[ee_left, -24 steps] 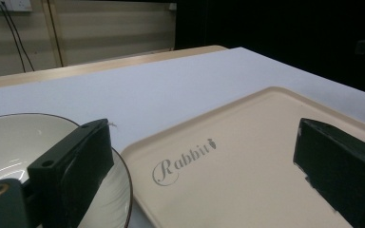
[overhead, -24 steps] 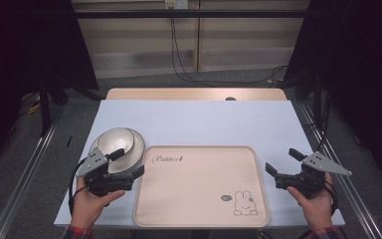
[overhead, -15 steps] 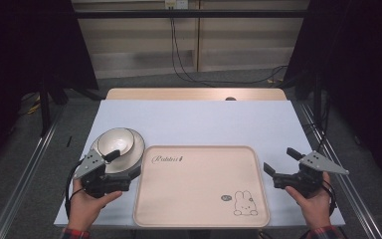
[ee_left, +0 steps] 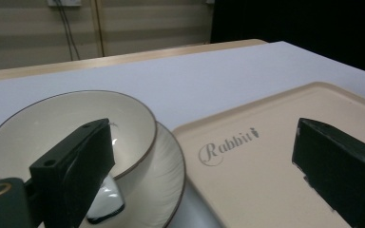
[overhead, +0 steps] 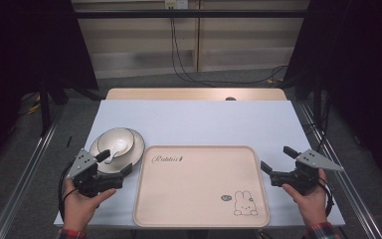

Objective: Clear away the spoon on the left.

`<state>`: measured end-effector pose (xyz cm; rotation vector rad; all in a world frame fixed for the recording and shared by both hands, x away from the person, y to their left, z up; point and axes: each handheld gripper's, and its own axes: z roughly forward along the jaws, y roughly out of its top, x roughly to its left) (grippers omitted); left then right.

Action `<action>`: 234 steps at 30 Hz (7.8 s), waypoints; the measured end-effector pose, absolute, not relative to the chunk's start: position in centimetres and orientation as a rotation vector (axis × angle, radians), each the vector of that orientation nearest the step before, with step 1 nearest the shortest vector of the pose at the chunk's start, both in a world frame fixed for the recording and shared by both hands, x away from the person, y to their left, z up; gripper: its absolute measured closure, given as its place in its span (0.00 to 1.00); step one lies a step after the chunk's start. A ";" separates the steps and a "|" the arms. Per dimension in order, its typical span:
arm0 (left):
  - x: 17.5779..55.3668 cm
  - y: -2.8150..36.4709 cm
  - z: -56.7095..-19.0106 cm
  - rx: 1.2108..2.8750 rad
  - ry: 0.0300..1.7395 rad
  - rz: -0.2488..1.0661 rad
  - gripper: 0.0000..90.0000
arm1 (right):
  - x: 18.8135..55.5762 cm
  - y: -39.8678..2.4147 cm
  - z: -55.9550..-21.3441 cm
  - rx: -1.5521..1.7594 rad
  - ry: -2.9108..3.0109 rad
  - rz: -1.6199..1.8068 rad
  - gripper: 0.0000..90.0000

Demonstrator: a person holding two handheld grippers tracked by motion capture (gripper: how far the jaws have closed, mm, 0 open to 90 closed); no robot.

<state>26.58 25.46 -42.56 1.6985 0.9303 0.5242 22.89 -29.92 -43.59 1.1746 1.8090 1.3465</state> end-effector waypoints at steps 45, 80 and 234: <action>27.1 28.1 -45.0 1.710 1.121 0.622 0.65 | 22.7 -30.1 -43.6 1.168 1.805 1.326 0.03; 27.2 28.3 -44.8 1.684 1.148 0.633 0.92 | 22.8 -30.0 -43.7 1.153 1.828 1.329 0.03; 33.7 23.0 -34.7 1.427 0.986 0.482 0.95 | 22.1 -29.4 -44.3 1.095 1.866 1.329 0.00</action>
